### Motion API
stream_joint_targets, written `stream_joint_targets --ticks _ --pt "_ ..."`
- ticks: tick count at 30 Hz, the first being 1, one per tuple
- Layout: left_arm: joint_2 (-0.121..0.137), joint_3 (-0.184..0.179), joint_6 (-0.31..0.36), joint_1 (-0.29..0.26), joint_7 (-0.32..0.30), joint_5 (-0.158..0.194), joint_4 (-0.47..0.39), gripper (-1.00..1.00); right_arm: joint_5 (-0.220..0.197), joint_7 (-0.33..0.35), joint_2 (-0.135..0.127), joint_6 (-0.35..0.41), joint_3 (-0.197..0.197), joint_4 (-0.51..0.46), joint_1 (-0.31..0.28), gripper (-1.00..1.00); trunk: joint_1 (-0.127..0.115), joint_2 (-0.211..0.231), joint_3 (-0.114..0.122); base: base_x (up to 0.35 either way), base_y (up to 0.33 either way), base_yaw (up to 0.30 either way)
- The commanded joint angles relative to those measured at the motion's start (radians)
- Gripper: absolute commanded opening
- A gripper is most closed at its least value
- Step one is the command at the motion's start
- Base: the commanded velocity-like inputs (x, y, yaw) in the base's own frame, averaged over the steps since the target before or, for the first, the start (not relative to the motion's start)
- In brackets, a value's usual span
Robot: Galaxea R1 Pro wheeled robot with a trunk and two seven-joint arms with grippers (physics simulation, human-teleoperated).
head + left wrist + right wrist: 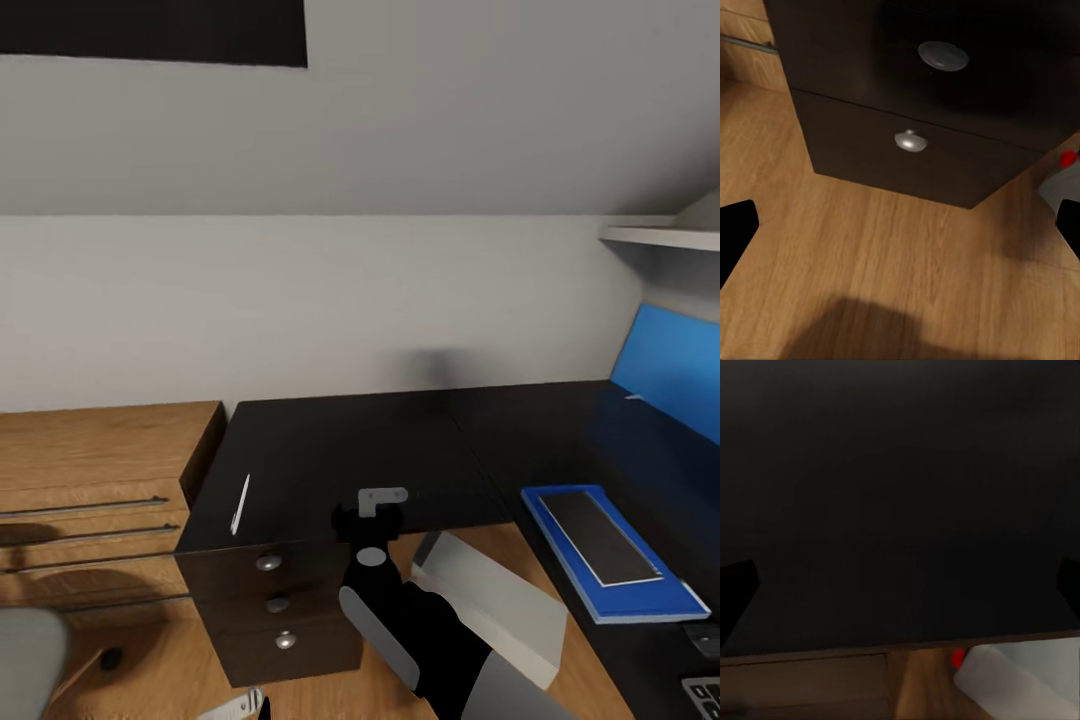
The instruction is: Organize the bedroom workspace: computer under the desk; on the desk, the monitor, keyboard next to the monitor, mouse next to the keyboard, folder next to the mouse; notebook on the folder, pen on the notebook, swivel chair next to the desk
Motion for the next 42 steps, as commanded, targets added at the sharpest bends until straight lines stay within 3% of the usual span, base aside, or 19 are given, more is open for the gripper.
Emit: stream_joint_targets --ticks 1,42 --pt "0.001 -0.005 -0.007 -0.002 0.004 0.008 -0.001 1.00 -0.003 -0.007 0.000 0.006 0.001 -0.001 -0.001 1.00 0.000 -0.001 -0.002 0.000 0.000 0.204" --pt "0.001 -0.001 -0.007 -0.002 0.005 0.008 0.001 1.00 0.000 -0.006 0.000 0.006 0.003 0.001 -0.001 1.00 0.000 -0.001 -0.049 0.000 0.000 0.202"
